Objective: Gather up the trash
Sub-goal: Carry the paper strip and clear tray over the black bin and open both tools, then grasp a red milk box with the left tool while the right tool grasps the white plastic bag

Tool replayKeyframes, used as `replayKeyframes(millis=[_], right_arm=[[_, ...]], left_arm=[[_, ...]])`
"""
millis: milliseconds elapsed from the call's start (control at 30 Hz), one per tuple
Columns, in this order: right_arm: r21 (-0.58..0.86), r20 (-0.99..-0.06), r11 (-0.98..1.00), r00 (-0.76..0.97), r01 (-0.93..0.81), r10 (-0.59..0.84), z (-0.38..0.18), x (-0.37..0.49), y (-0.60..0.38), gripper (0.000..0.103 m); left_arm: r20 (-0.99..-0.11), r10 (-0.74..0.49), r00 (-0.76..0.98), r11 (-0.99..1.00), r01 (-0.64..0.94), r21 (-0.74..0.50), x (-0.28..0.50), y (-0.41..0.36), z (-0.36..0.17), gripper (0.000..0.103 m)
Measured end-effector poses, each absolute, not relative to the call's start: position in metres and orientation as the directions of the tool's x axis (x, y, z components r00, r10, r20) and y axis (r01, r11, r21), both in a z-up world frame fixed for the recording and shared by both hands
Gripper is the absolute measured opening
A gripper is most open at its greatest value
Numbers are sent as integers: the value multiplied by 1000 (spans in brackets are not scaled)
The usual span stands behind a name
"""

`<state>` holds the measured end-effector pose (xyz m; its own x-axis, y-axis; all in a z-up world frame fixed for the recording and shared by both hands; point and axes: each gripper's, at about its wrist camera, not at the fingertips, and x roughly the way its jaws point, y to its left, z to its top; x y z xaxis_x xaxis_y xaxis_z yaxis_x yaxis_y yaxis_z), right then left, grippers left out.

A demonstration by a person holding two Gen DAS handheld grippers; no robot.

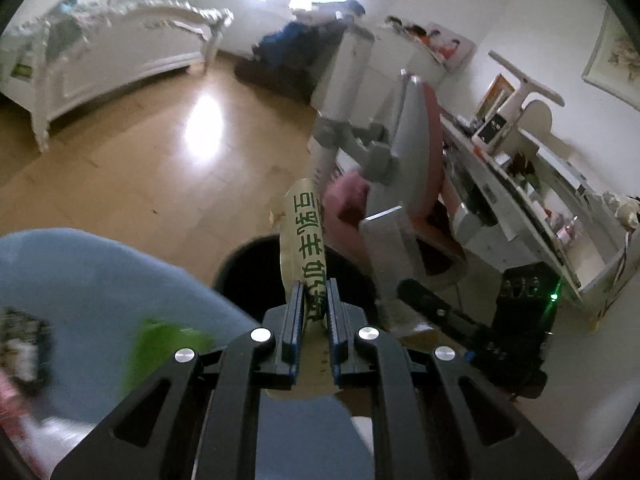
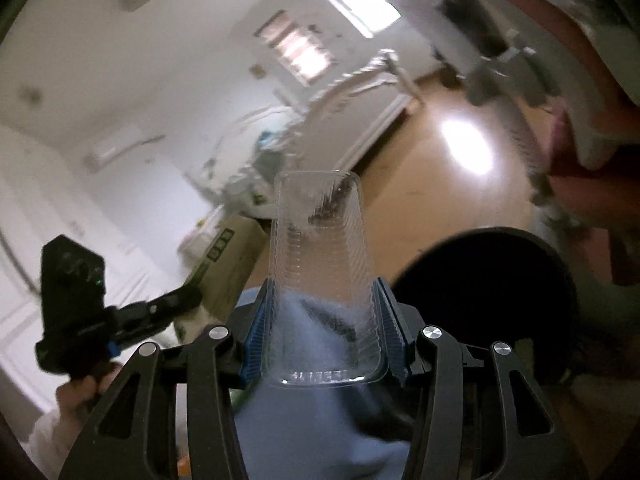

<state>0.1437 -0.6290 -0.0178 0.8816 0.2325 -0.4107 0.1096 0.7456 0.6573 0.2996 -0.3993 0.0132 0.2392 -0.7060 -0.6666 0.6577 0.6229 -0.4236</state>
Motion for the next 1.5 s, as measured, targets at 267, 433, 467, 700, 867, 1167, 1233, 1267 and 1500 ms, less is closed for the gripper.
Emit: replayKeyframes(millis=[267,433,467,700,867,1167,1233,1267,1500], right_arm=[[678,-466,708,861,199,204,-59,167,-657,52],[677,-491,692,855,252,169,-75,168,-668,79],[677,-491,689,856,258,162,-75,167,-669,79],[659,-501,711,849,245,171,-63,161,-649,79],[633,-502,752,837,184,217,-42,160,-603,79],[573,-540,820,744,-19,394,-6,186,-474,81],[565,-551,821,706,-76,445,-1,192,-439,84],[558,-559,824,688,-99,462,1,195,-425,85],[382,-712,895,543,-231,445,-11,221,-333,96]], left_arm=[[-711,-685,159,611,657,-442,312,-444,-27,14],[-729,-665,162,624,657,-423,313,-453,-33,35],[-731,-661,170,631,653,-418,313,-451,-32,60],[-691,-680,244,629,678,-380,293,-419,-1,79],[-657,-689,306,649,664,-371,274,-366,20,81],[-645,-586,490,788,530,-314,260,-215,31,81],[-657,-549,516,820,483,-307,261,-179,24,81],[-662,-540,519,828,469,-308,262,-167,22,81],[-686,-509,520,850,429,-306,255,-119,0,81]])
